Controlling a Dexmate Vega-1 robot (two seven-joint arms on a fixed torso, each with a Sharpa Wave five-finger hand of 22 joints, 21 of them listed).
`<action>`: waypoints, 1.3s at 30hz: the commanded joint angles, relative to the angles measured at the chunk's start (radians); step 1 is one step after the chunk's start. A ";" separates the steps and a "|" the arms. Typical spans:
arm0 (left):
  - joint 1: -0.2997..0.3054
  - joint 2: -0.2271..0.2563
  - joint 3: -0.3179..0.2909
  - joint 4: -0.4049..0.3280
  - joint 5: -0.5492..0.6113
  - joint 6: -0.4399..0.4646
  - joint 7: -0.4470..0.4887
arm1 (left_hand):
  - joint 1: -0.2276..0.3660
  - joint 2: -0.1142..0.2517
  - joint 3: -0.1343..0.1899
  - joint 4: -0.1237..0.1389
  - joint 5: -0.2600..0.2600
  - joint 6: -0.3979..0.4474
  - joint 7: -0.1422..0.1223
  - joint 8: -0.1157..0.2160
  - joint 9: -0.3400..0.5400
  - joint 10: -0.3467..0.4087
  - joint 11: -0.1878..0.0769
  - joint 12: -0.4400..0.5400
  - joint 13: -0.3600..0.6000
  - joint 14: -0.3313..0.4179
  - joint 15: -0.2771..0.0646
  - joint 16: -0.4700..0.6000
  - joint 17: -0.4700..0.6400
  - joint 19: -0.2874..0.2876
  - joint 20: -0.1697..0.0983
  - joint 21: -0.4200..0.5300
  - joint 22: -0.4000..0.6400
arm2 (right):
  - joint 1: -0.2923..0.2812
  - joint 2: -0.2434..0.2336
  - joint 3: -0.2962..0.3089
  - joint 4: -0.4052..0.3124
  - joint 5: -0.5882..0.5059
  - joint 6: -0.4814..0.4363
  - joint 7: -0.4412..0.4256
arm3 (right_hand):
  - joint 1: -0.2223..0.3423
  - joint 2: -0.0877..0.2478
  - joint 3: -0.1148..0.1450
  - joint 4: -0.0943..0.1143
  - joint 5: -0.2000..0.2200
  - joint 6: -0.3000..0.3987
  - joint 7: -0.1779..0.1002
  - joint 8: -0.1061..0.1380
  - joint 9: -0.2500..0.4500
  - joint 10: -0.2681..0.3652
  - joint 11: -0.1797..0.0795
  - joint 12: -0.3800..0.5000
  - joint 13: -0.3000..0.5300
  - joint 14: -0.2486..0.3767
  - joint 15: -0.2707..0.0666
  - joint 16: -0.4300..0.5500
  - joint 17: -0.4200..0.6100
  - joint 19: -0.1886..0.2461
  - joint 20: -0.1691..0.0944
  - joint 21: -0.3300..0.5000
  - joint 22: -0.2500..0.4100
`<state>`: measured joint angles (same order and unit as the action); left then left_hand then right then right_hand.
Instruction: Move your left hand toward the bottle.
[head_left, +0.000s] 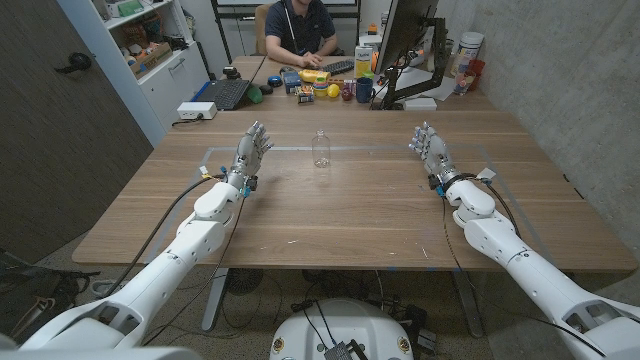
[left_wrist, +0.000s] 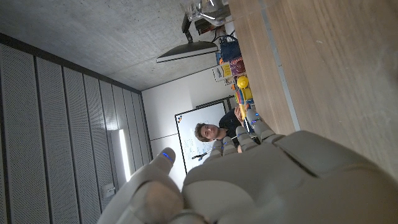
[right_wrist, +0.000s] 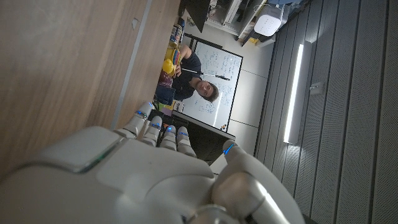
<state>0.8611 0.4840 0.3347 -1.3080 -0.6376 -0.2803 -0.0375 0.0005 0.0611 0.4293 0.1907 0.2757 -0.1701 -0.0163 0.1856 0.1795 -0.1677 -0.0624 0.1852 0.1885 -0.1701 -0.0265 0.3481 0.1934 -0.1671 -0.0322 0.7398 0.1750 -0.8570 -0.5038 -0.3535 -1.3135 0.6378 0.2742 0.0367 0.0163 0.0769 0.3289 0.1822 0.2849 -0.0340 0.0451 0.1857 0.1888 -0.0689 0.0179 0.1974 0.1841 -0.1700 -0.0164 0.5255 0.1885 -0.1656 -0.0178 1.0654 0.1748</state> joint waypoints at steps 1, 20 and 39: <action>0.032 -0.058 -0.080 -0.018 0.075 0.043 -0.039 | 0.000 0.121 0.005 0.001 0.003 -0.173 0.002 0.005 0.005 -0.122 -0.004 0.006 0.001 -0.160 0.000 0.005 0.005 -0.115 -0.019 0.005 0.004 | -0.030 0.043 0.064 -0.016 -0.043 -0.030 0.032 | 0.005 0.089 0.006 -0.002 0.008 0.000 0.008 0.007 0.002 -0.007 0.001 0.003 0.006 -0.114 0.000 0.004 0.001 -0.179 -0.001 0.044 0.004; 0.022 -0.177 -0.155 0.025 0.176 -0.069 -0.022 | 0.009 0.118 0.012 -0.005 0.008 -0.110 -0.026 0.019 0.005 -0.048 -0.018 0.022 0.000 -0.087 0.013 0.024 -0.004 -0.049 0.029 0.010 0.004 | -0.044 0.096 0.128 -0.010 -0.091 -0.048 0.072 | 0.005 0.090 0.006 -0.001 0.009 0.001 0.007 0.005 0.002 -0.007 0.000 0.001 0.006 -0.113 -0.001 0.001 0.001 -0.177 -0.002 0.039 0.004; -0.083 -0.289 -0.151 0.155 0.425 -0.345 0.194 | 0.028 0.097 0.022 -0.022 0.020 0.002 -0.113 0.035 0.005 0.073 -0.025 0.036 0.000 0.040 0.018 0.043 -0.014 0.043 0.073 0.016 0.002 | -0.054 0.119 0.158 0.008 -0.103 -0.046 0.105 | 0.004 0.089 0.006 -0.001 0.011 0.002 0.008 0.005 0.002 -0.005 0.001 0.000 0.006 -0.110 -0.001 -0.003 0.001 -0.175 -0.002 0.034 0.004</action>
<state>0.8384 0.2436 0.1745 -1.2167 -0.3721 -0.4882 0.0313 0.0142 0.0738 0.4457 0.1739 0.2873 -0.1730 -0.1171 0.2157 0.1813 -0.1070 -0.0861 0.2119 0.1860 -0.1393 -0.0093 0.3855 0.1779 -0.1301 0.0392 0.7547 0.1746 -0.9051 -0.3980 -0.2117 -1.3172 0.5411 0.2278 0.1220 0.0164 0.0768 0.3288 0.1821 0.2890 -0.0340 0.0448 0.1856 0.1884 -0.0684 0.0176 0.1974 0.1884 -0.1698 -0.0162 0.5255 0.1885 -0.1691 -0.0215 1.1035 0.1746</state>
